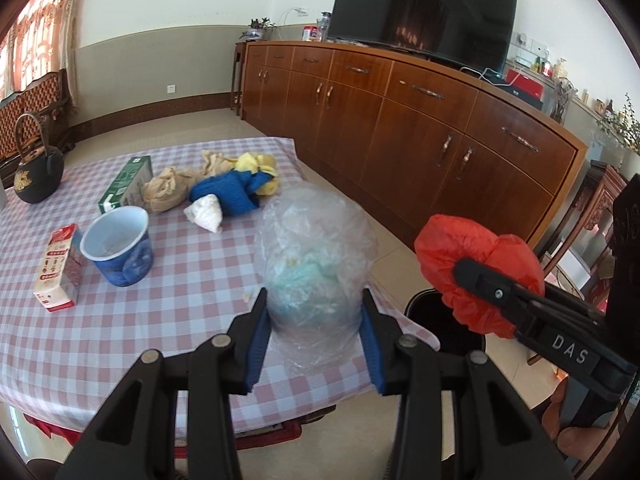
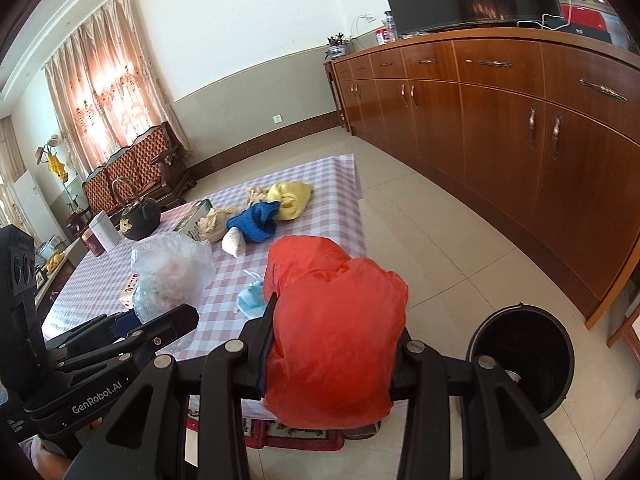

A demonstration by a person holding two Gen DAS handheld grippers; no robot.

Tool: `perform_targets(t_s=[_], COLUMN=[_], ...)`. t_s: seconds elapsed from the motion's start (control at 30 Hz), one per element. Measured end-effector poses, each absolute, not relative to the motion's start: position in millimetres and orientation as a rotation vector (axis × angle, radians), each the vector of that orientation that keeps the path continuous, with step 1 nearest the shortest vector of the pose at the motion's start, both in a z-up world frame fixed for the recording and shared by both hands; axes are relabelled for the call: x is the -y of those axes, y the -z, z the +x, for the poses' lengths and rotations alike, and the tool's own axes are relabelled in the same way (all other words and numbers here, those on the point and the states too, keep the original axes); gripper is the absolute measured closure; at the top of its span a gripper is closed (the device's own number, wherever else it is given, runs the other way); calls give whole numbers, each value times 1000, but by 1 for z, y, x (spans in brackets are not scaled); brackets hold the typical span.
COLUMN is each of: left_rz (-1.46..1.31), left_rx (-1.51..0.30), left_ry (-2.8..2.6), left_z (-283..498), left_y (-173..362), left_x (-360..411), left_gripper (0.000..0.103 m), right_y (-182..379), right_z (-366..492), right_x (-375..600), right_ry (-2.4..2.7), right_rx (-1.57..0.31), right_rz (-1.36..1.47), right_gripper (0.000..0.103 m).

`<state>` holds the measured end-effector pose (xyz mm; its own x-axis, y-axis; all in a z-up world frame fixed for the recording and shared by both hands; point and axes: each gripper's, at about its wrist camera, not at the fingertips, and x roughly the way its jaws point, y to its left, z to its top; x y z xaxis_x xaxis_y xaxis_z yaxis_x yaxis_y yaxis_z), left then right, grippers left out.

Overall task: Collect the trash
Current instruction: 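Carry both bags over the black trash bin with both tools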

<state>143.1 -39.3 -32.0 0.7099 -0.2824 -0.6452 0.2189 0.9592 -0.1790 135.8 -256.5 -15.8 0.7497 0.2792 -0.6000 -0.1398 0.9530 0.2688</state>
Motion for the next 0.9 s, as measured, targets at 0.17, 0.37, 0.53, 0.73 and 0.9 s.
perform_targets(t_s=[0.17,0.37,0.53,0.73,0.9], left_rz=[-69,-43,-23,-13,-19], left_rx=[-743,-764,-795,-855,-911], left_ry=[353,451,529,595,610], left_z=[145,145,150,162,177], left_y=[33,38,45,65,88], left_x=[76,122,165,213,245], left_gripper=[60,60,60,60,60], right_y=[21,30,43,62,86], right_z=[126,109,100,101,114], right_x=[297,352,400,456,486], right_ry=[-150,-41,55,159,205], right_rx=[-688,-692,-708,-741,-801], right_rz=[234,269,308,361,383], right_gripper=[61,61,61,61,61])
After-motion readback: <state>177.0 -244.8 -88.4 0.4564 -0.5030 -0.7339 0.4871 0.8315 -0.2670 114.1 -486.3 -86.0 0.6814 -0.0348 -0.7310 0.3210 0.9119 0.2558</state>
